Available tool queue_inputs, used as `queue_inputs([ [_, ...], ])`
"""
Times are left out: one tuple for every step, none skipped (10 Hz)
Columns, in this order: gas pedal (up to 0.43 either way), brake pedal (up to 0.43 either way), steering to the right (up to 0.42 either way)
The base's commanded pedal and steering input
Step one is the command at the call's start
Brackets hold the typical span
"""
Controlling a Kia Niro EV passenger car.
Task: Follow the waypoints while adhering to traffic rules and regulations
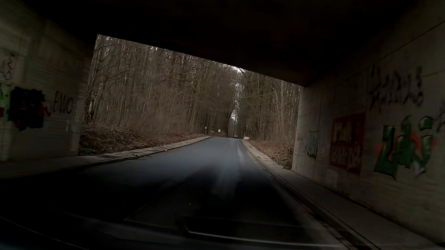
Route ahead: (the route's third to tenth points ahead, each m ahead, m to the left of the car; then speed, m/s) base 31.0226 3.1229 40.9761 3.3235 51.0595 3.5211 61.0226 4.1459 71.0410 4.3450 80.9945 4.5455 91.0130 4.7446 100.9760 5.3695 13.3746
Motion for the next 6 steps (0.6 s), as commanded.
queue_inputs([
  [0.150,0.000,-0.013],
  [0.150,0.000,-0.012],
  [0.150,0.000,-0.011],
  [0.150,0.000,-0.009],
  [0.150,0.000,-0.006],
  [0.150,0.000,-0.005],
])
